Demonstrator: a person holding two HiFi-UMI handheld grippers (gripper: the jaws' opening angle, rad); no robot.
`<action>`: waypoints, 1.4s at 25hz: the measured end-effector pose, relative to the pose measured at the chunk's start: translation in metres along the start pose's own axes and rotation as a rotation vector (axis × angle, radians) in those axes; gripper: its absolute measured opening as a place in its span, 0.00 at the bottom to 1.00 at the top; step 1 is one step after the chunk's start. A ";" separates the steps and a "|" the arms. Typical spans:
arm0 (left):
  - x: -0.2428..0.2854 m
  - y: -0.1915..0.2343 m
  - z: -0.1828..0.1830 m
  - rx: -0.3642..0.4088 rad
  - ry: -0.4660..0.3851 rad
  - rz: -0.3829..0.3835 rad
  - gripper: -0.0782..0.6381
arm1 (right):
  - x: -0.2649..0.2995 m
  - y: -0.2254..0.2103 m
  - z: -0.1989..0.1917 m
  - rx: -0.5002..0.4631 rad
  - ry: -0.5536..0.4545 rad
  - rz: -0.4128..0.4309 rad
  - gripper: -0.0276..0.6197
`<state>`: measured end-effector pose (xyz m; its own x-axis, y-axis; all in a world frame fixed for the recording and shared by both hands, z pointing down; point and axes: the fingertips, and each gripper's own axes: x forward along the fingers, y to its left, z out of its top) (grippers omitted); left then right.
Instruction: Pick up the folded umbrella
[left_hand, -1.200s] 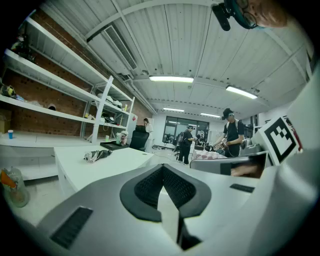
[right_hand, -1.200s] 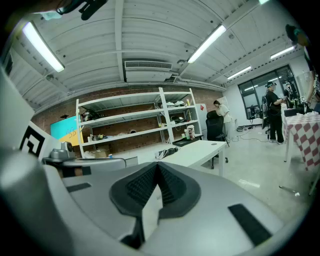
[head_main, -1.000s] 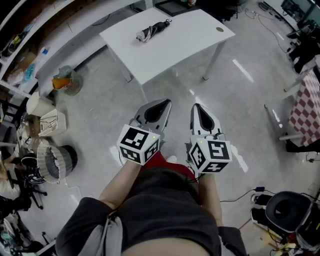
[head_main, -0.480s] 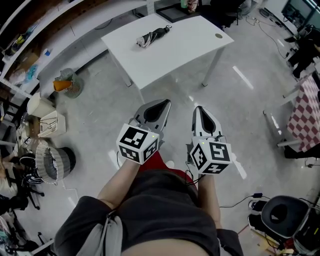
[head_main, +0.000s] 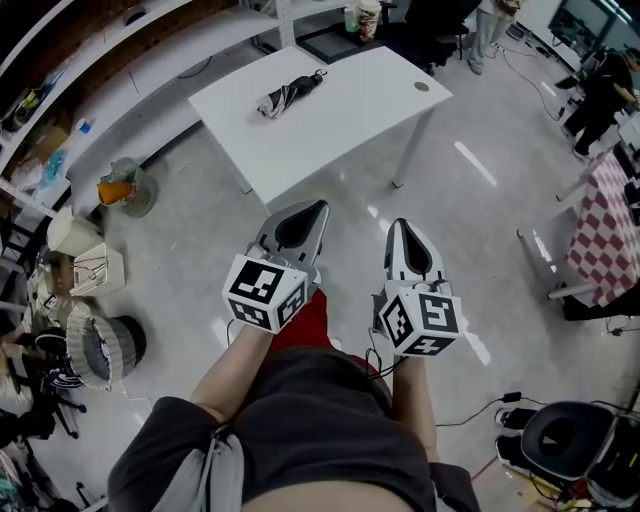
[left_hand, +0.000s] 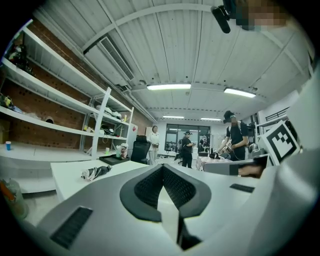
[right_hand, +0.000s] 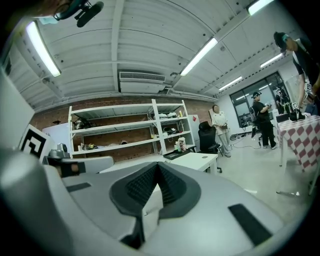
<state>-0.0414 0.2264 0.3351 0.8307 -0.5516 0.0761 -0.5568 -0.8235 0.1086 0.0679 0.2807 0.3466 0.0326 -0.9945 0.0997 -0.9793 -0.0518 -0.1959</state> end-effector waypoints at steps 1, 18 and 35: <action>0.005 0.004 0.001 0.000 -0.003 0.003 0.13 | 0.003 -0.003 0.002 -0.001 -0.002 -0.005 0.07; 0.116 0.123 0.009 -0.003 0.019 0.087 0.13 | 0.153 -0.035 0.003 0.020 0.075 0.024 0.07; 0.185 0.262 0.018 0.012 0.060 0.140 0.13 | 0.314 0.001 0.008 -0.004 0.125 0.106 0.07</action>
<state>-0.0339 -0.0936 0.3594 0.7431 -0.6523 0.1491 -0.6667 -0.7409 0.0812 0.0787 -0.0322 0.3700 -0.0963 -0.9752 0.1994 -0.9767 0.0539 -0.2078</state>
